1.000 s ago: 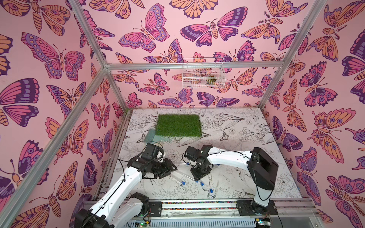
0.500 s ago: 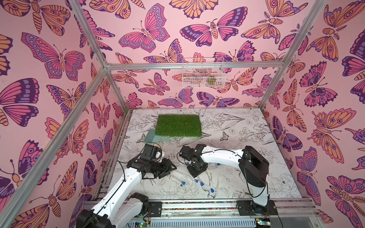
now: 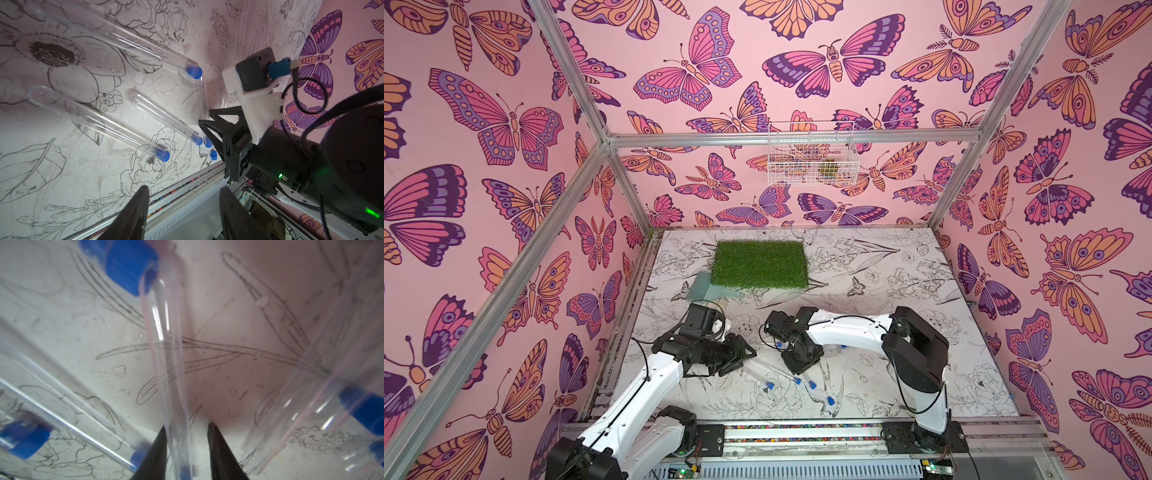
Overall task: Remove stoppers from test tubes
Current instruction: Pick up the test tube at the center of the board.
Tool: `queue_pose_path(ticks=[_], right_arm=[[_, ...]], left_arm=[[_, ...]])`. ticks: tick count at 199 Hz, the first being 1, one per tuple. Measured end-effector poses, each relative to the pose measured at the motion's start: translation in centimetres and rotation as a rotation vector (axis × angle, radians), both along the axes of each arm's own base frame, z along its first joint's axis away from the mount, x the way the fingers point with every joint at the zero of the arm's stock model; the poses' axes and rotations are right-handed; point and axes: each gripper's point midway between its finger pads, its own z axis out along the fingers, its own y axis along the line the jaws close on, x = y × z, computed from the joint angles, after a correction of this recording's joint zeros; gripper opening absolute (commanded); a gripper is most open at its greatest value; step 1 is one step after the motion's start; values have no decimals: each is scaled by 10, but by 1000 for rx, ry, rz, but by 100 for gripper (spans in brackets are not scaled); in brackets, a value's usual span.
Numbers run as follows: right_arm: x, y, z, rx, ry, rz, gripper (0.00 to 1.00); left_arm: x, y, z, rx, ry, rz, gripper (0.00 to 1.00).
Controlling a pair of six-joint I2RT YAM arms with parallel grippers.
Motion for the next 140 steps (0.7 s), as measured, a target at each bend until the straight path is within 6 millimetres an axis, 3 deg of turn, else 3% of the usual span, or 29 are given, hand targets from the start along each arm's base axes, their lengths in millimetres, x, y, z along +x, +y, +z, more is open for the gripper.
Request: queue_pose_path(ticks=[42, 105, 140], right_arm=[[0, -2, 0, 21, -18, -11, 34], [-6, -20, 0, 13, -43, -20, 19], [-5, -19, 6, 28, -54, -6, 15]], left_arm=[[-2, 0, -1, -7, 3, 0, 57], [-2, -1, 0, -11, 4, 1, 57], [-1, 0, 0, -10, 9, 7, 58]])
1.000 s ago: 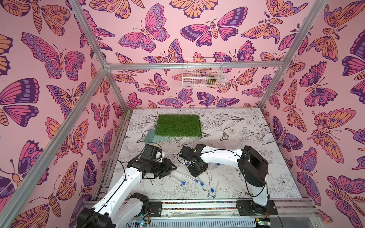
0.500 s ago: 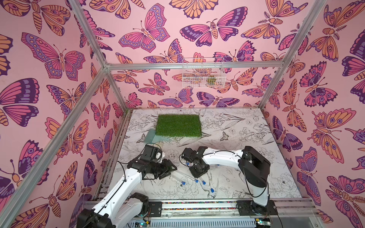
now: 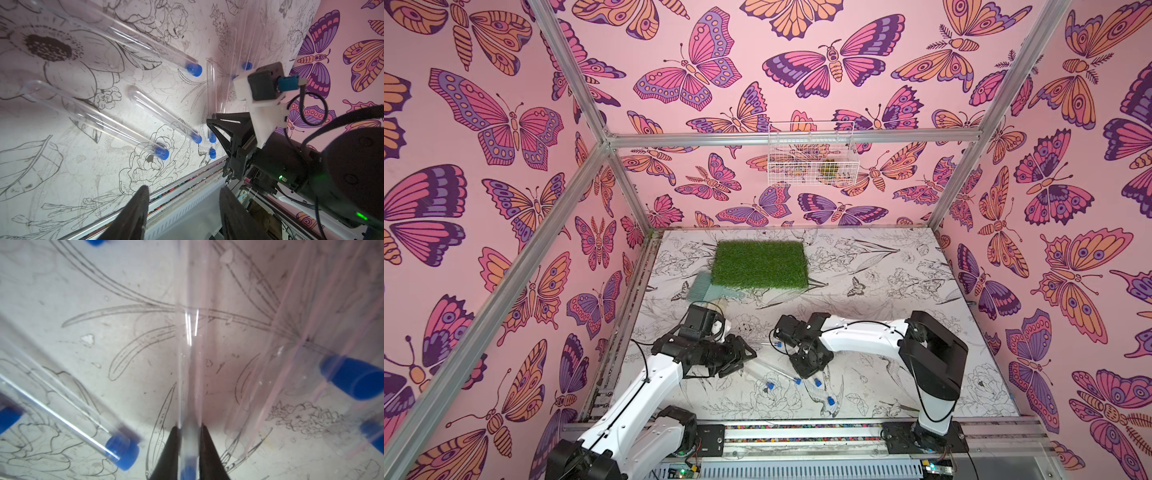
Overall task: Remove stoppers from test tubes
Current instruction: Pick up the test tube at the center of the board.
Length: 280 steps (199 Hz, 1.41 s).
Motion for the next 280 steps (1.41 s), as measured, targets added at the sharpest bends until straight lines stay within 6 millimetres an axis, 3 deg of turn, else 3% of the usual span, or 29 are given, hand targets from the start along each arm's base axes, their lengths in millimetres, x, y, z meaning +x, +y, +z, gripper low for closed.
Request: queue_pose_path(ticks=[39, 80, 110, 162, 226, 280], right_arm=[[9, 17, 39, 116, -47, 9, 14], [17, 35, 109, 407, -43, -13, 15], [8, 38, 150, 554, -15, 32, 15], [-11, 49, 162, 630, 81, 102, 15], [-16, 64, 177, 710, 117, 134, 15], [-16, 68, 180, 727, 125, 138, 15]], left_arm=[[14, -6, 15, -38, -14, -9, 69], [45, -14, 57, -169, -107, -8, 70], [57, -28, 89, -291, -164, -73, 70], [55, -41, 117, -406, -216, -166, 67], [47, -50, 116, -414, -210, -214, 63], [48, -65, 108, -371, -207, -257, 52]])
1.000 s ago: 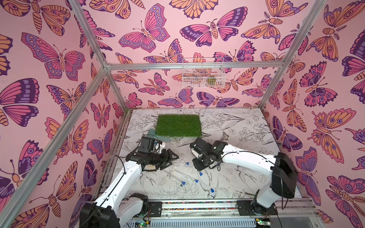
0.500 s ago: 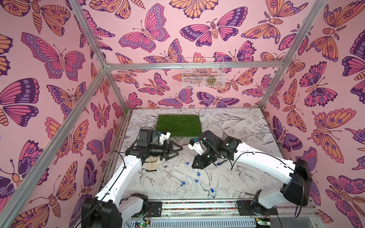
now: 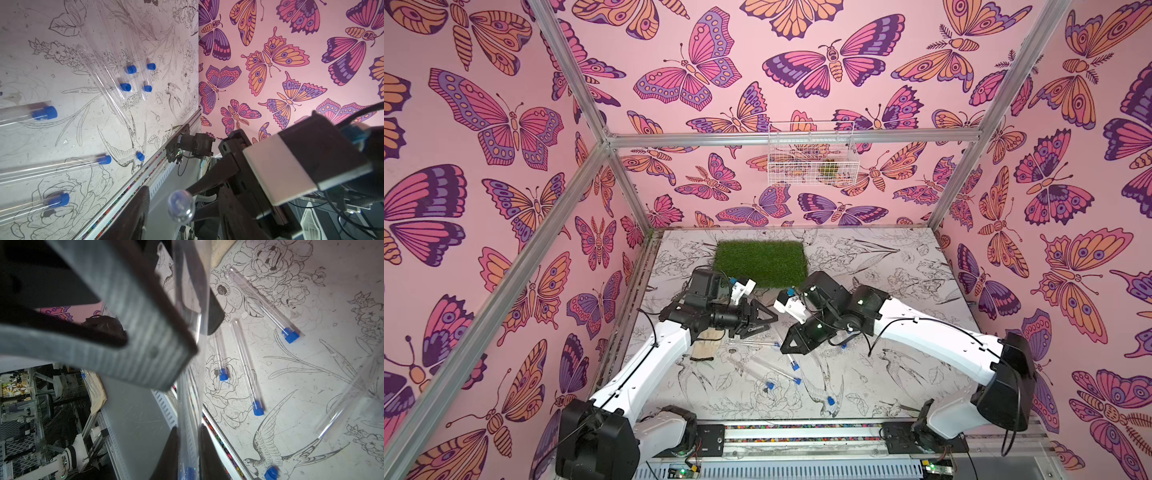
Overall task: Remove stoppers from test tubes
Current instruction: Pick up the test tube at the center of the board.
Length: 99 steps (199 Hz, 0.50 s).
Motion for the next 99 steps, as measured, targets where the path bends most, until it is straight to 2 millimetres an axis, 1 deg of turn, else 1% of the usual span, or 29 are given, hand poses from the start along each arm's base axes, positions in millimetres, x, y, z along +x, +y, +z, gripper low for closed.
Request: queue_pose_path(ticks=[43, 99], right_arm=[[0, 3, 3, 18, 11, -5, 15], [0, 5, 5, 28, 12, -6, 15]], left_arm=[[3, 0, -5, 36, -18, 18, 43], [7, -1, -11, 85, -37, 42, 38]])
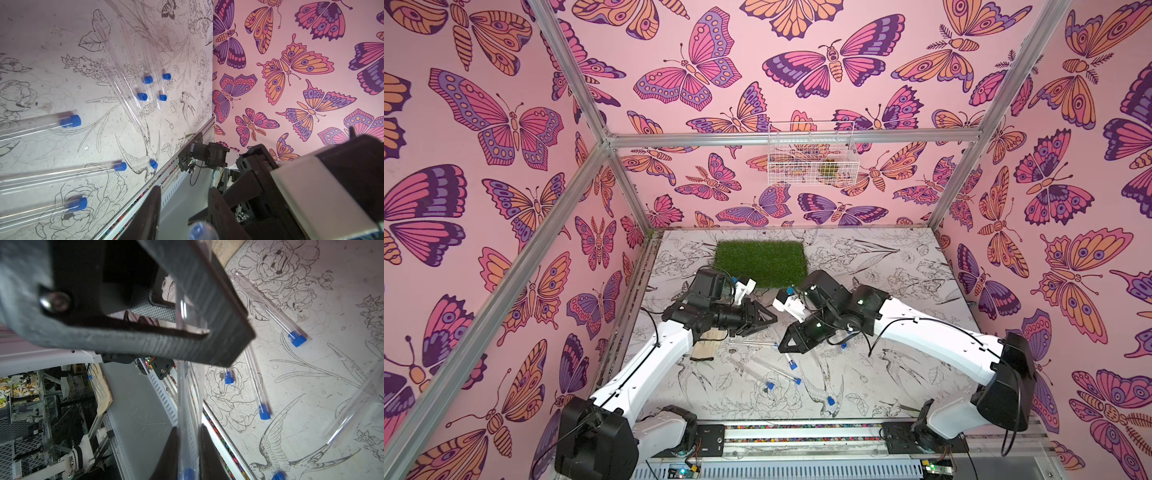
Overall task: Remove stoppers from test tubes
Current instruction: Pick up the test tube at the center of the board.
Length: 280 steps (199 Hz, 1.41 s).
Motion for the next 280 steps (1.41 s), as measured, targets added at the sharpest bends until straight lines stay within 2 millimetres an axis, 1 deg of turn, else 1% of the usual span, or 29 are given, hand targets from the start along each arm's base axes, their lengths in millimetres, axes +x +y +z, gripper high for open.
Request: queue_pose_path(ticks=[15, 34, 48, 79, 86, 101, 118, 144, 161, 177, 200, 212, 226, 248, 263, 280], right_arm=[[1, 1, 1, 6, -1, -1, 15], [2, 2, 2, 13, -6, -1, 15], [2, 3, 2, 14, -7, -1, 15], [2, 2, 0, 13, -6, -2, 16], [1, 3, 0, 13, -7, -1, 17], [0, 3, -1, 13, -7, 3, 21], [1, 3, -1, 14, -10, -1, 26], [7, -1, 5, 28, -16, -27, 40], [15, -8, 15, 48, -36, -59, 47], [23, -20, 26, 72, -62, -104, 52], [35, -40, 38, 106, -96, -193, 56], [41, -51, 40, 122, -102, -247, 57], [48, -63, 38, 141, -93, -310, 59], [55, -76, 27, 170, -63, -399, 62], [58, -80, 19, 190, -36, -443, 63], [60, -79, 15, 219, -3, -472, 64]], left_arm=[[1, -1, 2, 5, -10, 0, 36], [3, -2, 5, 9, -22, 4, 29], [3, -3, 5, 10, -20, 7, 27], [3, -3, 6, 8, -13, 12, 18], [3, -3, 7, 3, -10, 12, 16], [2, -4, 8, 0, -9, 10, 14], [3, -4, 8, 3, -11, 15, 8], [5, -2, 5, 17, -14, 29, 7], [6, -1, 4, 26, -13, 38, 5], [8, 0, 2, 36, -7, 50, 4], [13, 0, -2, 51, 17, 74, 3], [18, 0, 1, 52, 20, 91, 3], [25, -2, 9, 35, 12, 109, 3], [37, -4, 25, -12, -6, 149, 3], [47, -3, 32, -47, -1, 188, 3], [58, -1, 37, -95, 6, 239, 3]])
